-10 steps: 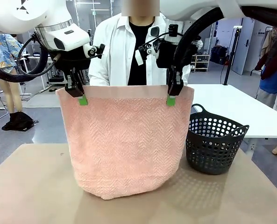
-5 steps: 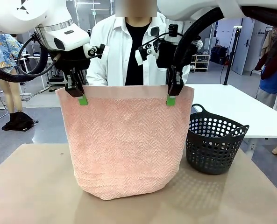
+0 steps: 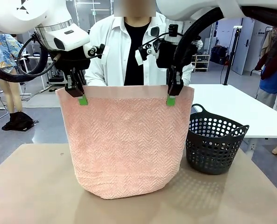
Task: Fold the towel.
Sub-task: Release the end of the 100 cm Hotel Towel you were holding and grab the top end of the folded side.
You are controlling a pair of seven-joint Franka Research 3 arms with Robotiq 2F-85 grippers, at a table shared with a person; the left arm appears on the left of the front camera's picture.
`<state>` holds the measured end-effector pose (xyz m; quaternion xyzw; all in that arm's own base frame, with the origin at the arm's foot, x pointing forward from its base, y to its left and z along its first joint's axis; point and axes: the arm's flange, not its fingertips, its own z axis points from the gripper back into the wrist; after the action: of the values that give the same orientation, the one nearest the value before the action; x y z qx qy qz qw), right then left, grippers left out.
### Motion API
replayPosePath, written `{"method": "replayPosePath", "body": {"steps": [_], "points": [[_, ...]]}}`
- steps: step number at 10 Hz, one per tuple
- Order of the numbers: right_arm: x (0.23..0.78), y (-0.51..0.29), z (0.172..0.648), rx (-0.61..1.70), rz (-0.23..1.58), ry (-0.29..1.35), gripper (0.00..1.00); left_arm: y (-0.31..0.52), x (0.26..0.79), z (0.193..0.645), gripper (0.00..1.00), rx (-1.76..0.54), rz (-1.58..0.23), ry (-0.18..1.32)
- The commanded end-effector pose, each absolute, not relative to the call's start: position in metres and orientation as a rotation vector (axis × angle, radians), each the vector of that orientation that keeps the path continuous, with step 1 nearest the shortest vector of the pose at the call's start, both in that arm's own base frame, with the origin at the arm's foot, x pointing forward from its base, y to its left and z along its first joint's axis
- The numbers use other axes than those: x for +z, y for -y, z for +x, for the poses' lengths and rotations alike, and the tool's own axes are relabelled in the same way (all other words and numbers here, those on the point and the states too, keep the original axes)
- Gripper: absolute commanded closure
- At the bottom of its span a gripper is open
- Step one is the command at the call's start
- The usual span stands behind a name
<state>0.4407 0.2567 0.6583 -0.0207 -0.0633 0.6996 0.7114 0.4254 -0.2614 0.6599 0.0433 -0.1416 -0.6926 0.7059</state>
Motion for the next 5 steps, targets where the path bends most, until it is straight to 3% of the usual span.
{"method": "replayPosePath", "body": {"steps": [1,5], "points": [[0.6580,-0.2543,0.4389,1.559,-0.038,0.152,1.00,0.2603,0.6607,0.4255,1.00,-1.538,0.098,0.317],[0.6580,-0.2543,0.4389,1.559,-0.038,0.152,1.00,0.2603,0.6607,0.4255,1.00,-1.538,0.098,0.317]]}}
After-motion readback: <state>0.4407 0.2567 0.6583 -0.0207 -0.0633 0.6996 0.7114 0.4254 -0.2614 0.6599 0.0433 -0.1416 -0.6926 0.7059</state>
